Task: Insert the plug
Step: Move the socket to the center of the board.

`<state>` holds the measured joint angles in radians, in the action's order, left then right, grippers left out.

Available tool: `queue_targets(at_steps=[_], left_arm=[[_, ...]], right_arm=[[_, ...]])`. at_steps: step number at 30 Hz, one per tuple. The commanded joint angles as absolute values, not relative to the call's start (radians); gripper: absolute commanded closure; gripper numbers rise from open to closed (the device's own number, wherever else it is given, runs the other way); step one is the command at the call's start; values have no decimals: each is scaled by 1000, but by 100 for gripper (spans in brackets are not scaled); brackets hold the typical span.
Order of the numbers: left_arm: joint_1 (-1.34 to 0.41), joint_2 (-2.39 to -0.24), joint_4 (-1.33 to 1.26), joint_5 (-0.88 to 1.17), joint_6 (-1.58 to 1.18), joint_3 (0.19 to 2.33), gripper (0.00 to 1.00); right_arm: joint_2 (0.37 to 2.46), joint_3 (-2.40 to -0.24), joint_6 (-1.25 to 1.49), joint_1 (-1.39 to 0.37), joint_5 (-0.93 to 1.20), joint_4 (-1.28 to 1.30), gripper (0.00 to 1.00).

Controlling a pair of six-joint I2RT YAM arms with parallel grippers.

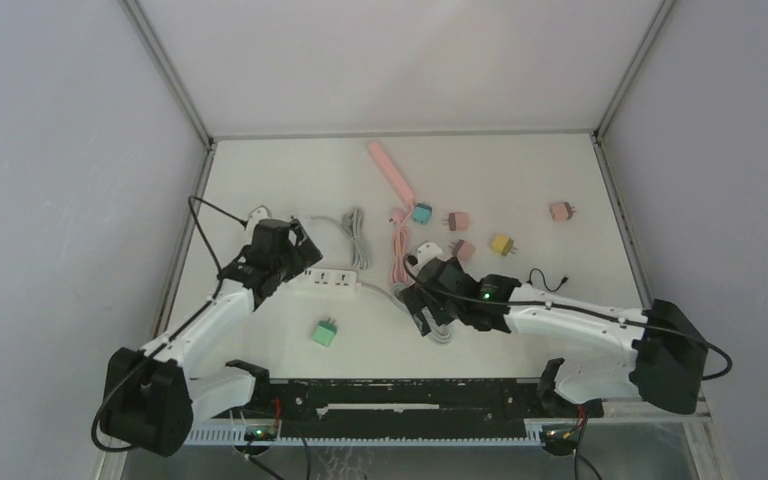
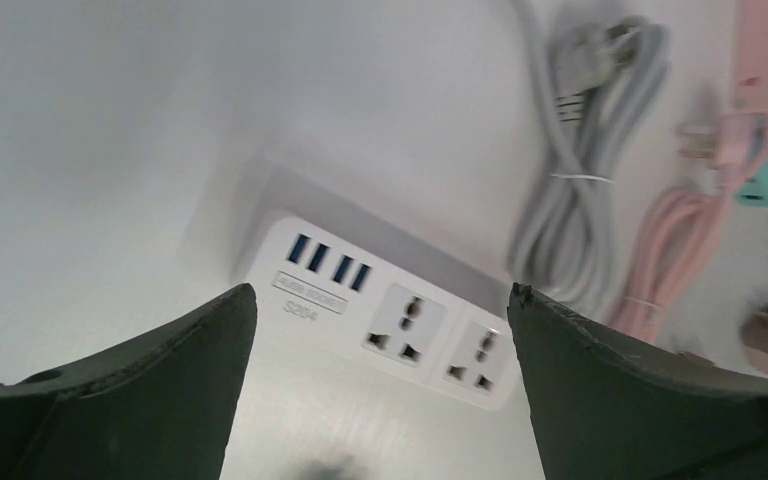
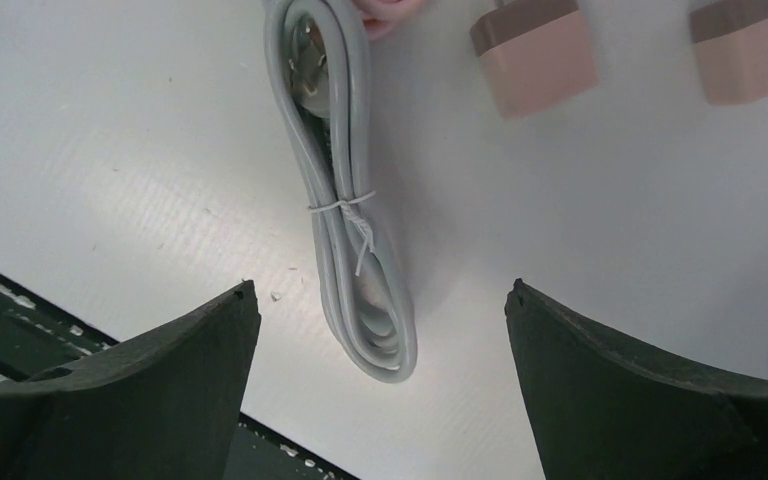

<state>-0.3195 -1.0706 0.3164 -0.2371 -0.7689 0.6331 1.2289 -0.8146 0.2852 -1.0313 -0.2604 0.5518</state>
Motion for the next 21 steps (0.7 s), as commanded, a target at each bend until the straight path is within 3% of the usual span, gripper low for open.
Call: queue_targets(at_steps=[1, 11, 21], left_arm=[[-261, -1177, 279, -185, -725, 698, 1], [-251, -1364, 302, -148, -647, 754, 7], [-267, -1379, 287, 15, -627, 683, 28]], right_arm=[[1319, -853, 328, -1078, -321, 485, 2], [1466, -829, 346, -1051, -333, 457, 3], [1414, -788, 397, -881, -334, 509, 5]])
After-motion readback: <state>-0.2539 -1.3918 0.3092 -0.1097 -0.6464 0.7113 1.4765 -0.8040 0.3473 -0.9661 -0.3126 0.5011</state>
